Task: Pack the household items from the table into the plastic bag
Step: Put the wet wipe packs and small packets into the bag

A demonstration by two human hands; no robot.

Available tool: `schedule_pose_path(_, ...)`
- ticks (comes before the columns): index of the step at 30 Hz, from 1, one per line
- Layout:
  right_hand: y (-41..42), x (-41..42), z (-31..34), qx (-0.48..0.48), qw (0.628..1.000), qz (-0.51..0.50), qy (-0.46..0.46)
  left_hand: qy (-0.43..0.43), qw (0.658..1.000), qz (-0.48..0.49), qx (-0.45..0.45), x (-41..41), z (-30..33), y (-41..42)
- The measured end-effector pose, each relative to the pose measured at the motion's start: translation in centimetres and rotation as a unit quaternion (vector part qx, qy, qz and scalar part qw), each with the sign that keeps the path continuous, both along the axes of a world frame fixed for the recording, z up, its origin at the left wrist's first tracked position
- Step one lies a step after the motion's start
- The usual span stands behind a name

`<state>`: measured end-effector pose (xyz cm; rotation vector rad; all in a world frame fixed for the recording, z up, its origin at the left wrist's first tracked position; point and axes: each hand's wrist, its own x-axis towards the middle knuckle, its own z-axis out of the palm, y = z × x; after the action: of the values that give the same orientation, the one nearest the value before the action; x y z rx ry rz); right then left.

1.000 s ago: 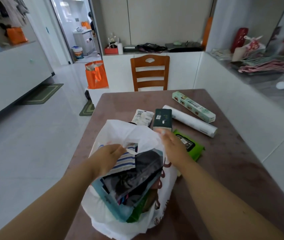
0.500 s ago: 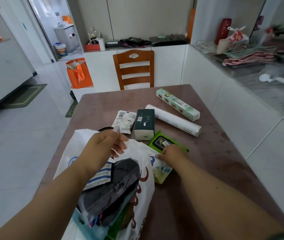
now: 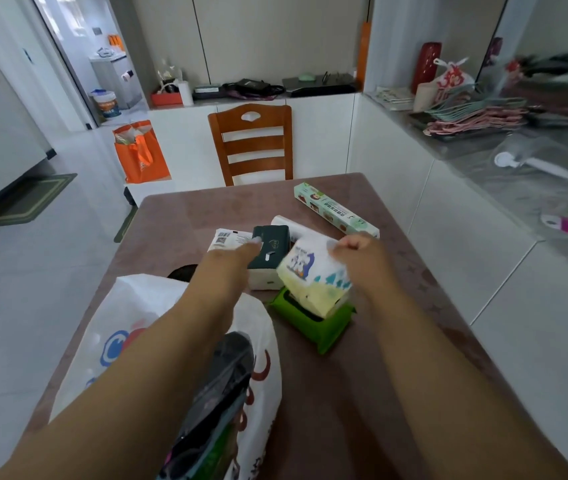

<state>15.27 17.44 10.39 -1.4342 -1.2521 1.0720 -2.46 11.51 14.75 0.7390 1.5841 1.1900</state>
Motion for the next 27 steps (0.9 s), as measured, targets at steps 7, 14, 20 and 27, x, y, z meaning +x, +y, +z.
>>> schedule_pose_path(7, 1.5, -0.8, -0.8, -0.063, 0.982, 0.059, 0.169, -0.295, 0.953, 0.017, -0.072, 2.8, 0.1, 1.5)
schedule_pose_path(14, 3.6, -1.0, -10.0, -0.238, 0.898, 0.195, -0.316, -0.235, 0.972, 0.008, -0.014, 0.6, 0.1, 1.8)
schedule_pose_path(20, 3.1, -1.9, -9.8, -0.296, 0.932, 0.125, -0.166, -0.300, 0.953, 0.007, 0.050, -1.1, 0.4, 1.1)
schedule_pose_path(27, 2.2, 1.4, -0.5, -0.144, 0.978, 0.071, 0.132, -0.267, 0.962, 0.032, 0.044, -3.1, 0.9, -0.1)
